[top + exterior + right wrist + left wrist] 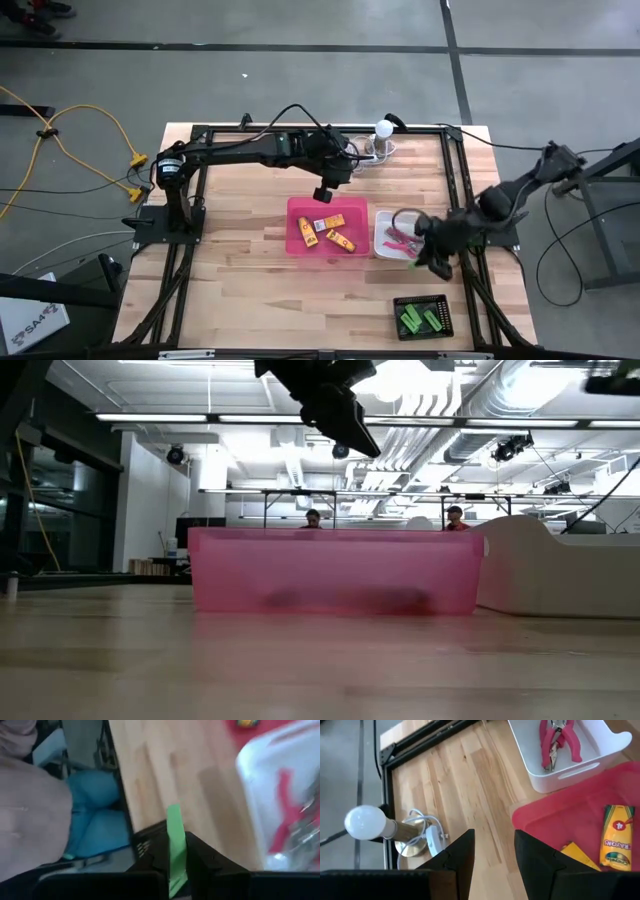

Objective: Pick & Place School Supplies
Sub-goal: Put the green eraser into the black bin

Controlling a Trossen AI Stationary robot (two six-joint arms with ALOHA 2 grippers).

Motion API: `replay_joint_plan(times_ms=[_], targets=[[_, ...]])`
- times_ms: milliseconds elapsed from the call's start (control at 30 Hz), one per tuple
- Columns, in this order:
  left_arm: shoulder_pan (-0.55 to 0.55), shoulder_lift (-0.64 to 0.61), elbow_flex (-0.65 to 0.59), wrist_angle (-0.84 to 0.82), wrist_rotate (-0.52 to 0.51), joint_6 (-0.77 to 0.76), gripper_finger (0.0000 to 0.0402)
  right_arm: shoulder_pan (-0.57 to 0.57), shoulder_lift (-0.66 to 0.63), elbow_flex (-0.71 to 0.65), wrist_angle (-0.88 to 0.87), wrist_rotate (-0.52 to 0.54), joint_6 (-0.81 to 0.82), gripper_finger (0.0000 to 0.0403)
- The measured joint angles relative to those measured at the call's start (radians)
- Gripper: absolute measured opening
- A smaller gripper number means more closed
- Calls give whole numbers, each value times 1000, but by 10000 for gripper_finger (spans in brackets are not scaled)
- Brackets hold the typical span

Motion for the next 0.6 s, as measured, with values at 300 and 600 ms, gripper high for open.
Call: replay_joint_plan(times_ms=[300, 600], targets=[[0, 0, 0, -16, 28, -6, 132, 226, 127, 0, 131, 5, 353, 25], [0, 0, 0, -15, 46, -6, 132, 355, 309, 0, 207, 48, 515, 25]])
